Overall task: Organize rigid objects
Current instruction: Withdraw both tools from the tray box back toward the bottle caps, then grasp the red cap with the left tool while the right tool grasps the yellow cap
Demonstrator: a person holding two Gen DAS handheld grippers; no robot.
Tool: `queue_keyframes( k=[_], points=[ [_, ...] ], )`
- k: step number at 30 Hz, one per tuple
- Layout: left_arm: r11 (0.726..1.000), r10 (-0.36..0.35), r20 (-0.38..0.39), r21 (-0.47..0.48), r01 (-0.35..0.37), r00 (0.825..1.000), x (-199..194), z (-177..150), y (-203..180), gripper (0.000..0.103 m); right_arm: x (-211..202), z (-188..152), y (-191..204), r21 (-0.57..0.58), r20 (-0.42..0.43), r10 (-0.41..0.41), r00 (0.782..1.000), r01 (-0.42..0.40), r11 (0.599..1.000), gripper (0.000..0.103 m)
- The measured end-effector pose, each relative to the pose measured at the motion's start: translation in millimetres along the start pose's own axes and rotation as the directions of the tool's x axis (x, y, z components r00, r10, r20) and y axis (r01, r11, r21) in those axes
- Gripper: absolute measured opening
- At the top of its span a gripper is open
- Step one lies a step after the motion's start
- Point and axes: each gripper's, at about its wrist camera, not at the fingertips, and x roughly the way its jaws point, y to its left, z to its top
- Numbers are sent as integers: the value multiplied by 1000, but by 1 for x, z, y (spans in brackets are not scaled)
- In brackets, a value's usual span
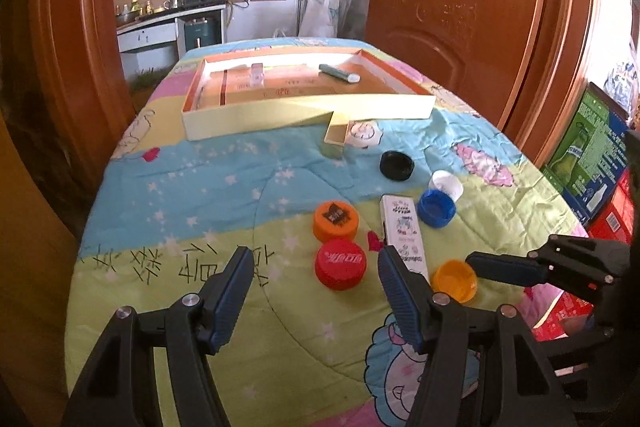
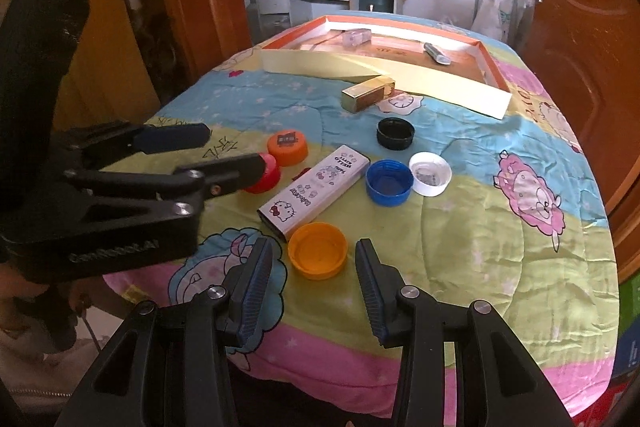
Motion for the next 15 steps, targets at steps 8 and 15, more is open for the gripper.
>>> queue_keyframes(
  k=[8, 15],
  points=[
    [1000, 5, -29, -18, -5, 1000, 16, -4, 4, 64, 3, 0, 1, -1, 4, -6, 1000, 6, 1000, 37],
    [1000, -21, -8, 4, 21, 1000, 13, -6, 2, 35, 2, -1, 0, 1, 14, -11, 1000, 11, 1000, 31]
  ],
)
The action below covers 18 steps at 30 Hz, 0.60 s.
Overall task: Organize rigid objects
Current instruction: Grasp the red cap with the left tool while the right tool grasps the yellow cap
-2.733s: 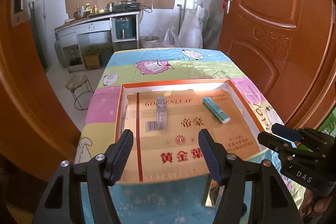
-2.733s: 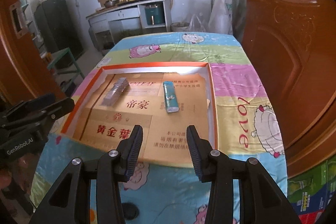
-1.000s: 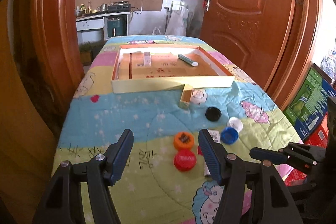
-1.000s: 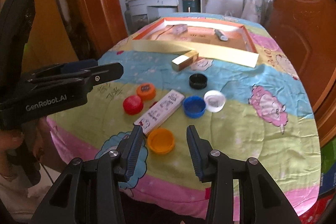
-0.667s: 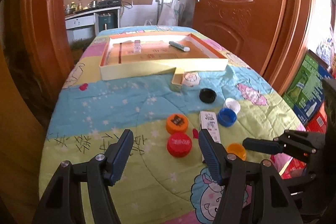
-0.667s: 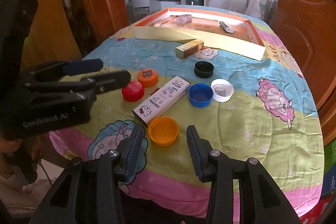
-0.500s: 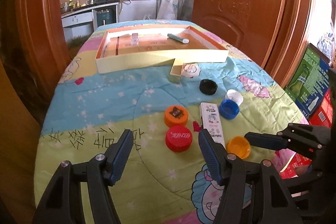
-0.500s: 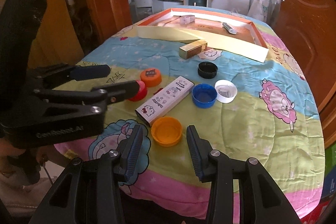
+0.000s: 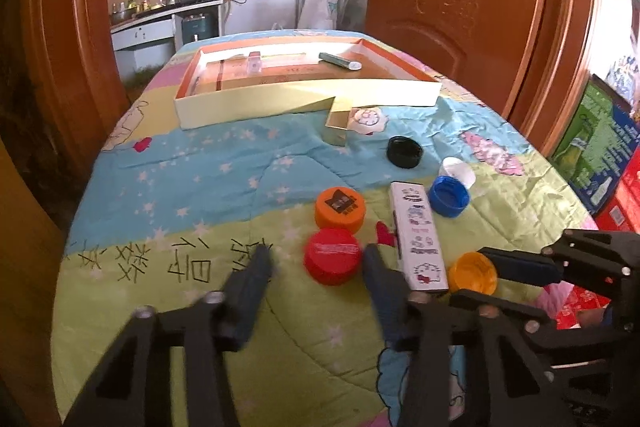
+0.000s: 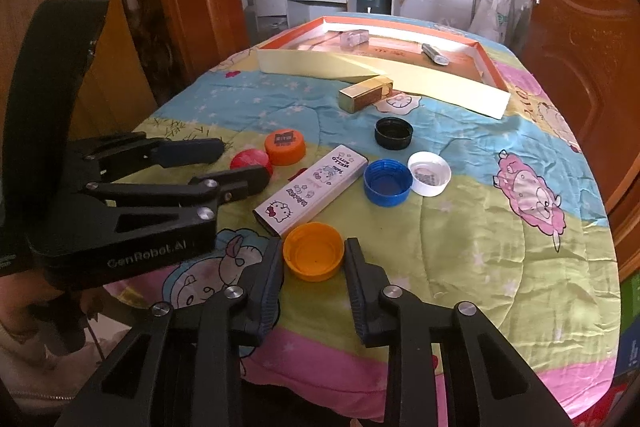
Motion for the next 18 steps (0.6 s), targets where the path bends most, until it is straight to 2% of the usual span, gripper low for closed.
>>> queue_keyframes(
  k=[2, 6, 18],
  points=[
    [1000, -13, 3, -7, 13, 1000, -1, 0, 1, 31, -1, 0, 1, -6, 1, -2, 1000, 2, 1000, 31],
    [1000, -20, 12, -8, 20, 1000, -2, -1, 1, 30, -3, 0, 2, -11, 4, -11, 1000, 11, 1000, 31],
    [999, -35, 53, -27, 36, 998, -16, 5, 2, 30, -12, 1, -4, 10, 28, -15, 999, 15, 1000, 31]
  ],
)
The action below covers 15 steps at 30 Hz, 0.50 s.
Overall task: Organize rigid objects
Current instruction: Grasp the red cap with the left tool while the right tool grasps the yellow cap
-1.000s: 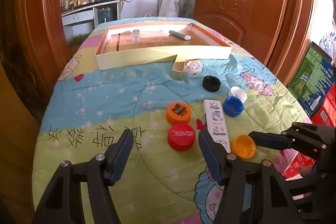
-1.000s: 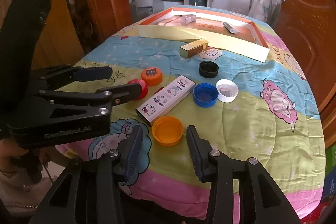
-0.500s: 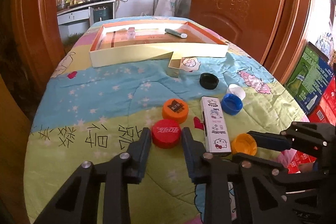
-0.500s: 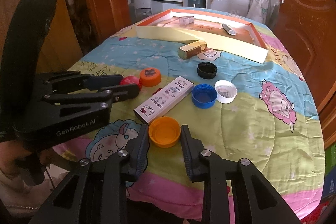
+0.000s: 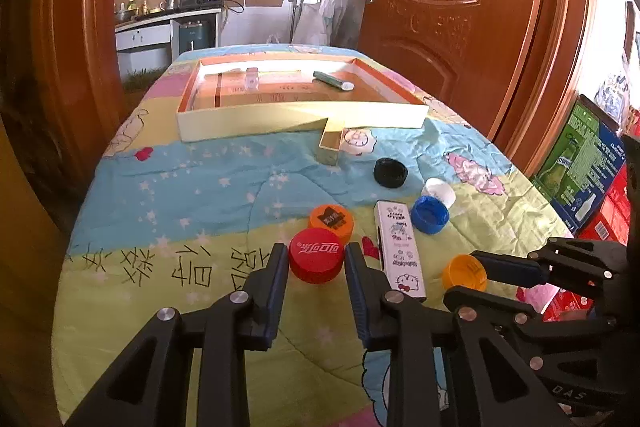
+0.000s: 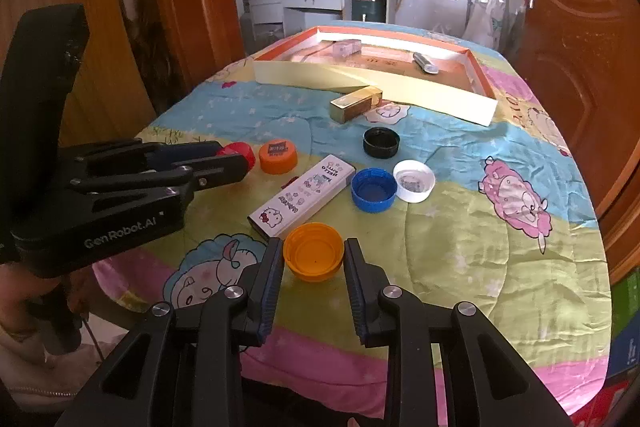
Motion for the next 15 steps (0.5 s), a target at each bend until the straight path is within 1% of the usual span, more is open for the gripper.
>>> queue_keyframes(
  k=[7, 15],
  points=[
    [1000, 4, 32, -2, -4, 999, -11, 8, 1, 30, -5, 4, -4, 13, 17, -7, 1000, 6, 1000, 31],
    [1000, 0, 59, 5, -1, 998, -18, 19, 1, 30, -13, 18, -10, 23, 59, -15, 998, 14, 1000, 31]
  ],
)
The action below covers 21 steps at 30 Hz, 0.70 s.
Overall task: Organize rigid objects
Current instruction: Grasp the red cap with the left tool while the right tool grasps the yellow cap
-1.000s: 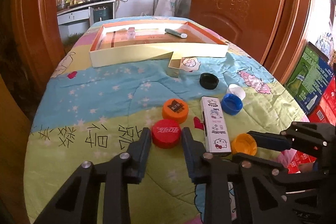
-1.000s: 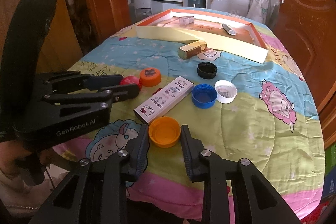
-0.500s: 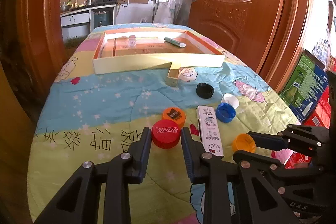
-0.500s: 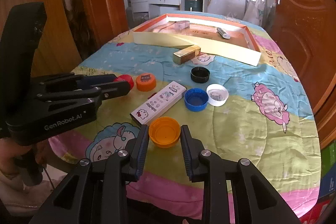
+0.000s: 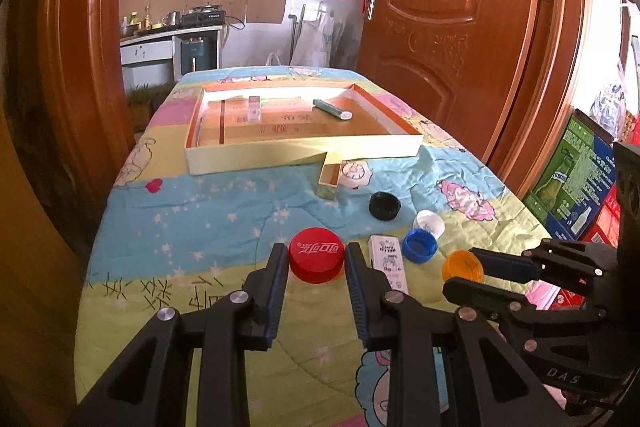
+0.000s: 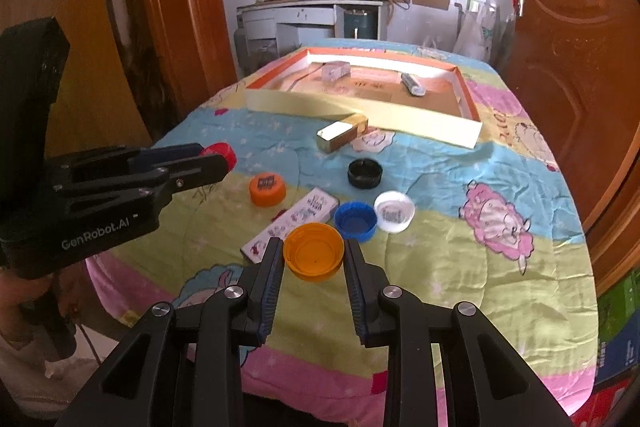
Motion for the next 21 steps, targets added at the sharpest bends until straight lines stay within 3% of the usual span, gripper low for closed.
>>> queue_keyframes(
  k=[21],
  points=[
    [1000, -11, 12, -5, 11, 1000, 29, 47, 7, 30, 16, 48, -34, 38, 42, -8, 999, 7, 999, 31]
  ],
)
